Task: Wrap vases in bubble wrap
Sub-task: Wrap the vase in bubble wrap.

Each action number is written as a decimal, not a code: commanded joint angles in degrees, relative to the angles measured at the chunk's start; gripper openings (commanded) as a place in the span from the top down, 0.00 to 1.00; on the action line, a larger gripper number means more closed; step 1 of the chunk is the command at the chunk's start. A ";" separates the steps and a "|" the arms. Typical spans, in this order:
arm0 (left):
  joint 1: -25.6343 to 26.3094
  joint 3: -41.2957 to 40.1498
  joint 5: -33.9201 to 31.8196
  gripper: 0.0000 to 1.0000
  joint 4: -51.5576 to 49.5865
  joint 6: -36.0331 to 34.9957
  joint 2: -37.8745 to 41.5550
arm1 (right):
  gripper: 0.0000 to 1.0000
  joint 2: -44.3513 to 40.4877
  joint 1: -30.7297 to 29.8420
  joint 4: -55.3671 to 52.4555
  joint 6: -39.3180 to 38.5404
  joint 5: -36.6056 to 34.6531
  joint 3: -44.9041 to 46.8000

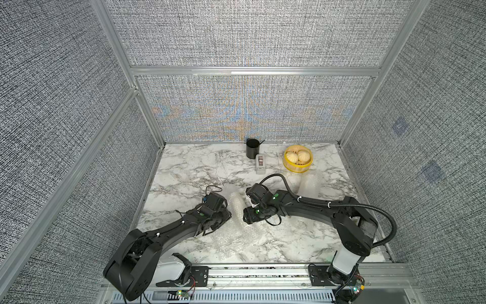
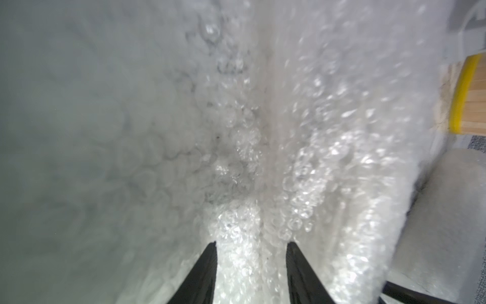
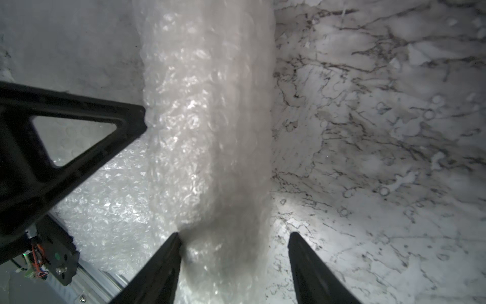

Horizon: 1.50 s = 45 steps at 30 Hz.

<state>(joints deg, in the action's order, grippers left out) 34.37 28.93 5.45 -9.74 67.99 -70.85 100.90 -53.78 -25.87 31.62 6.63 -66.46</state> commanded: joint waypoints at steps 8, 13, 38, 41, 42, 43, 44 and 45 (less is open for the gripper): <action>0.13 9.98 6.91 0.42 -1.57 -7.06 -3.29 | 0.36 2.19 -1.68 -2.63 0.17 -4.26 -0.61; 0.21 9.28 5.72 0.44 -0.15 -7.41 -6.90 | 0.36 1.17 -1.77 -0.49 0.70 -4.02 -0.08; -0.97 -1.57 -2.39 0.52 -6.63 -6.84 0.01 | 0.34 2.06 0.73 -1.51 -0.74 0.46 -5.31; -1.14 -0.63 -2.73 0.52 -8.41 -7.78 0.42 | 0.37 3.04 0.04 -1.90 -0.89 0.50 -5.95; -1.15 -0.62 -2.84 0.52 -8.47 -7.62 0.76 | 0.37 3.33 -0.08 -2.07 -0.88 0.62 -6.13; -1.15 -0.76 -2.74 0.52 -7.94 -7.44 1.09 | 0.38 3.72 -0.31 -2.23 -0.86 0.49 -6.36; -1.15 -0.67 -2.72 0.51 -7.71 -7.60 1.23 | 0.39 4.06 -0.63 -2.36 -0.90 0.50 -6.57; -1.18 -0.26 -2.90 0.52 -8.05 -7.77 1.26 | 0.39 4.57 -0.92 -2.78 -0.87 0.33 -6.90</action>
<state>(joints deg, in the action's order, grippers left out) 33.21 28.64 3.44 -11.79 61.06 -69.38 104.62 -54.13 -26.59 31.14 6.94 -72.79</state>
